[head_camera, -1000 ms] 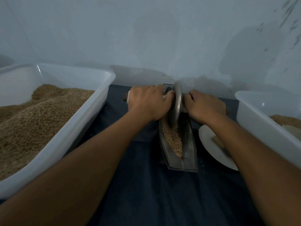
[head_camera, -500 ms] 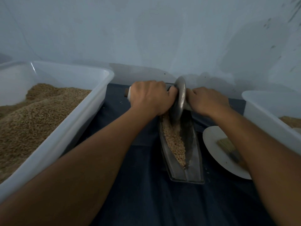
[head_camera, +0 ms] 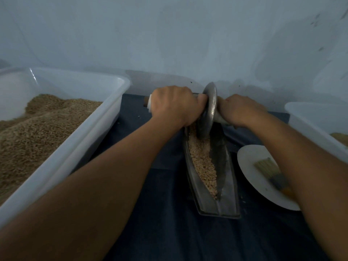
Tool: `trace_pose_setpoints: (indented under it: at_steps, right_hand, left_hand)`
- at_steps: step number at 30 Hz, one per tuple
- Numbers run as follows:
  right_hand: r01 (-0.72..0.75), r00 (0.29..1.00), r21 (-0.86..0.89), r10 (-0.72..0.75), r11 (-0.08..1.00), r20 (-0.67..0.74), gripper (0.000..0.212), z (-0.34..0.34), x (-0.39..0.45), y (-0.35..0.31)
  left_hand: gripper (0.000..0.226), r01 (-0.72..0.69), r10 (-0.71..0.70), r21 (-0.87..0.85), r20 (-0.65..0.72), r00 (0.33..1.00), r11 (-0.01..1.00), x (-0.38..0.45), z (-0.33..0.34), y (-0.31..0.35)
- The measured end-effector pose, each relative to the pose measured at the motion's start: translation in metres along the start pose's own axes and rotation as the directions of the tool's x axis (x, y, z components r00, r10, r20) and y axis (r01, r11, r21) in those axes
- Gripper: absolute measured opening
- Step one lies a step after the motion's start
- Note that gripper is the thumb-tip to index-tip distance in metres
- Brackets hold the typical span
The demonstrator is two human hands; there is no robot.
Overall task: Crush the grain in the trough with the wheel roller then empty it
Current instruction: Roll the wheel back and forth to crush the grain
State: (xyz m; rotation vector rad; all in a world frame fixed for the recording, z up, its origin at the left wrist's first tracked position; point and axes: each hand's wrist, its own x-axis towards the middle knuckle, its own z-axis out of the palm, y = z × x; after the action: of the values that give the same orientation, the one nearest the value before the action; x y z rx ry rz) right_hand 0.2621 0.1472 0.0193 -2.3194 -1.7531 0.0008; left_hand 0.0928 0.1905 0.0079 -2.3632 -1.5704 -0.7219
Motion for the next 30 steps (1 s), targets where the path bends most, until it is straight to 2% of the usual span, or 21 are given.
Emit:
trace_pose_setpoints:
  at_steps: [10, 15, 21, 26, 30]
  right_hand:
    - [0.081, 0.992, -0.003, -0.081, 0.997, 0.093, 0.054, -0.001, 0.002, 0.003]
    - [0.121, 0.991, 0.061, -0.124, 0.991, 0.046, 0.033, 0.002, 0.006, 0.009]
    - [0.178, 0.983, -0.018, -0.179, 0.984, -0.028, 0.038, 0.010, 0.009, 0.021]
    - [0.197, 0.974, -0.080, -0.204, 0.977, -0.097, 0.036, 0.012, -0.001, 0.021]
    - [0.132, 0.972, -0.065, -0.142, 0.989, -0.187, 0.053, 0.014, -0.017, 0.014]
  left_hand:
    - [0.060, 0.029, -0.029, 0.014, 0.019, 0.999, 0.999, -0.004, -0.006, 0.007]
    - [0.058, 0.024, -0.022, 0.082, -0.025, 0.999, 0.996, -0.007, -0.007, 0.016]
    - [0.059, 0.040, -0.029, 0.130, -0.087, 0.996, 0.991, -0.015, -0.007, 0.020]
    - [0.058, -0.003, 0.011, 0.099, -0.076, 0.997, 0.995, -0.020, -0.009, 0.019]
    - [0.052, -0.037, 0.038, 0.016, -0.056, 0.998, 0.999, -0.024, -0.011, 0.012]
